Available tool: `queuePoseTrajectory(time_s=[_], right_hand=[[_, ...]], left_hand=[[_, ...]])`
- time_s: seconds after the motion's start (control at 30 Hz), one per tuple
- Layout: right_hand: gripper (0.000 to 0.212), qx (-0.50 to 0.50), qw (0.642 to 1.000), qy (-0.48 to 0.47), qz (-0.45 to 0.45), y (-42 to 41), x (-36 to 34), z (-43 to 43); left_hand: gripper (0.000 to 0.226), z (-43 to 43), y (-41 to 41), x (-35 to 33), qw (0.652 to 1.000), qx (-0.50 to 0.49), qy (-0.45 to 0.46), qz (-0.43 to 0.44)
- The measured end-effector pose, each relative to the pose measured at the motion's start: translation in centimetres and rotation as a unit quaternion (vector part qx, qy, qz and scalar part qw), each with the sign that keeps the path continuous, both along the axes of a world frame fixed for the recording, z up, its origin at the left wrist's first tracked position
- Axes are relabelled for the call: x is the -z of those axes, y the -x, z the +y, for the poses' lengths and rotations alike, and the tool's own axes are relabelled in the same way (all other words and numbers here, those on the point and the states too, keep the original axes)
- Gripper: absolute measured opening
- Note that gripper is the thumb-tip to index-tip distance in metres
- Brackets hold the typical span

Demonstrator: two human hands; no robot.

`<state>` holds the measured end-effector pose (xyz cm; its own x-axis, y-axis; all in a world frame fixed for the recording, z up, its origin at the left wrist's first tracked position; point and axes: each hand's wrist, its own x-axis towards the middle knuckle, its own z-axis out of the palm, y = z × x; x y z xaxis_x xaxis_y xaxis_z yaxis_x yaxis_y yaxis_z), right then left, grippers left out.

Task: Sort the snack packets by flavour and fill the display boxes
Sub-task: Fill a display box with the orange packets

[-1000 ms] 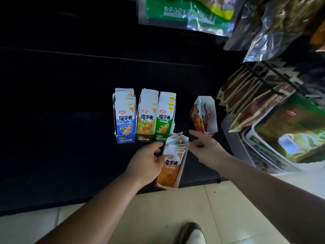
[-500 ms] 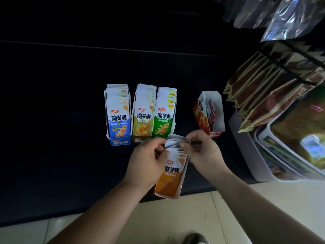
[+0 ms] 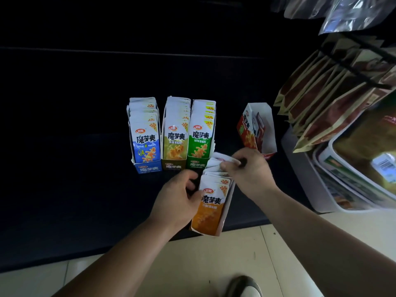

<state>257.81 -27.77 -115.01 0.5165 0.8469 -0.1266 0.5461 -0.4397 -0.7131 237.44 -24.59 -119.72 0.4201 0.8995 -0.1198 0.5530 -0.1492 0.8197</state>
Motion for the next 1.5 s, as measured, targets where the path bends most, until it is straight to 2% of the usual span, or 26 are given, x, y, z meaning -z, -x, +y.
queuePoseTrajectory(time_s=[0.1, 0.17, 0.3, 0.4, 0.53, 0.6, 0.7, 0.77, 0.87, 1.0, 1.1, 1.2, 1.37, 1.5], right_hand=[[0.038, 0.11, 0.978, -0.058, 0.167, 1.0, 0.0, -1.9], [0.046, 0.145, 0.965, -0.033, 0.217, 1.9, 0.1, -3.7], [0.045, 0.107, 0.948, -0.015, 0.3, 3.7, 1.1, -6.1], [0.048, 0.075, 0.95, -0.032, 0.303, 3.9, 2.0, -5.9], [0.053, 0.057, 0.943, -0.066, 0.322, 3.2, 2.5, -5.2], [0.056, 0.046, 0.934, -0.085, 0.344, 2.2, 2.8, -5.3], [0.056, 0.034, 0.925, -0.111, 0.363, 0.5, 2.9, -5.5], [0.057, 0.042, 0.936, -0.108, 0.333, -0.5, 3.3, -5.9], [0.066, 0.022, 0.983, -0.026, 0.178, -0.8, 4.2, -7.2], [0.099, -0.075, 0.995, 0.054, 0.036, 0.9, 4.7, -8.6], [0.123, -0.087, 0.994, 0.067, 0.017, 1.8, 4.8, -8.8], [0.135, -0.085, 0.994, 0.068, 0.011, 1.5, 5.3, -8.7], [0.122, -0.052, 0.997, 0.04, -0.039, 0.0, 5.9, -7.5], [0.119, -0.027, 1.0, 0.006, 0.002, -1.7, 6.5, -3.4]], left_hand=[[0.035, -0.5, 0.4, 0.3, 0.999, -0.001, 0.034, 0.019], [0.033, -0.8, 0.4, 0.4, 0.999, -0.002, 0.037, 0.003], [0.019, -0.7, -0.7, 0.5, 0.998, -0.022, 0.029, -0.043], [0.009, 0.1, -2.1, 0.6, 0.998, -0.05, 0.005, -0.036], [0.021, 0.8, -3.8, 0.8, 0.996, -0.083, -0.04, 0.008], [0.021, 0.9, -4.7, 0.8, 0.996, -0.083, -0.028, -0.006], [0.011, 1.0, -5.9, 0.1, 0.995, -0.06, 0.046, -0.071], [0.028, 0.9, -6.2, 0.2, 0.992, -0.046, 0.088, -0.083], [0.038, 0.6, -6.0, 1.2, 0.993, -0.043, 0.094, -0.061], [0.04, 0.3, -5.9, 1.8, 0.985, -0.059, 0.127, -0.103], [0.049, 0.8, -6.1, 1.6, 0.987, -0.055, 0.107, -0.109], [0.056, 1.1, -6.6, 1.4, 0.991, -0.037, 0.08, -0.1], [0.063, 2.3, -7.6, 1.1, 0.994, 0.012, 0.084, -0.073], [0.066, 4.8, -7.3, 0.0, 0.997, 0.055, 0.047, -0.001]])
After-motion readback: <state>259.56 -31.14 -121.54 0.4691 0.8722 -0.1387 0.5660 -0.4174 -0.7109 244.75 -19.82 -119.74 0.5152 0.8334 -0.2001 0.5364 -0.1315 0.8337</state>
